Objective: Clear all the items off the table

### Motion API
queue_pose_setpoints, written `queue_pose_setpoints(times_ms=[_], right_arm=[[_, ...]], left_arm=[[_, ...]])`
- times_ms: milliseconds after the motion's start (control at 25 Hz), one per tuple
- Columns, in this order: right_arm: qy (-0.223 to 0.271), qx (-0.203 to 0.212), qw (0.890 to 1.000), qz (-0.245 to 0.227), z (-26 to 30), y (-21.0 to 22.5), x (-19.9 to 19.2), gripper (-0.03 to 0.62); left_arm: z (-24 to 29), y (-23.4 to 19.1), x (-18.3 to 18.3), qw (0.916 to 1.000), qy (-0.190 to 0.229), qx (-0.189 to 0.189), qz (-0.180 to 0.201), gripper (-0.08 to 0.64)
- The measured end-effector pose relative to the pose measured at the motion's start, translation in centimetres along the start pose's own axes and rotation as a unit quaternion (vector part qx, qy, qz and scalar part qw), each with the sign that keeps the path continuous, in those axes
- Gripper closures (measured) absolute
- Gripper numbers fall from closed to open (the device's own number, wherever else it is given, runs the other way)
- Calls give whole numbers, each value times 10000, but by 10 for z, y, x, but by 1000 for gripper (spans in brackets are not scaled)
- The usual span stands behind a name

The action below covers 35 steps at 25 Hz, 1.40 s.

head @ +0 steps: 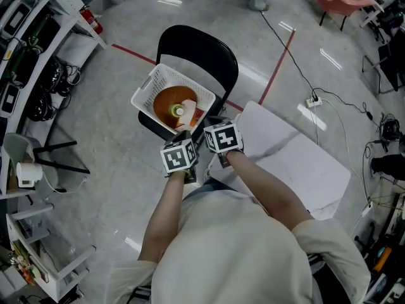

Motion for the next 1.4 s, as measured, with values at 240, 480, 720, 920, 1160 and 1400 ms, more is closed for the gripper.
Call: queue_pose_setpoints(times_ms=[240, 480, 720, 920, 1160, 1400], right_arm=[[62, -206, 9997, 94, -20, 8, -10, 594], [143, -618, 9964, 571, -43, 39, -31, 594], [159, -1035, 9879, 1149, -63, 68, -54, 594], [270, -1408, 9749, 1701, -84, 89, -76, 594], [402, -1788, 9562, 2283, -114, 108, -108, 594], [461, -2093, 9384, 2710, -146, 122, -140, 594]], left_arm=[[-1, 11, -3, 9994, -158, -245, 210, 551], [11, 39, -7, 9951, -444, -622, 629, 551], [28, 72, -8, 9863, -721, -1056, 1041, 551], [40, 100, -14, 9734, -987, -1454, 1468, 551], [46, 131, -31, 9576, -1231, -1847, 1835, 551], [47, 160, -47, 9445, -1413, -2101, 2095, 551]])
Point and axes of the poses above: the fingertips, and each gripper's own axes: z forward along the fingers, y to its right, x out of its top, the point moved 8 cm from there along -z, backward along the fingers, and after that the axes turned 11 degrees about -x, right-handed, at the moved point
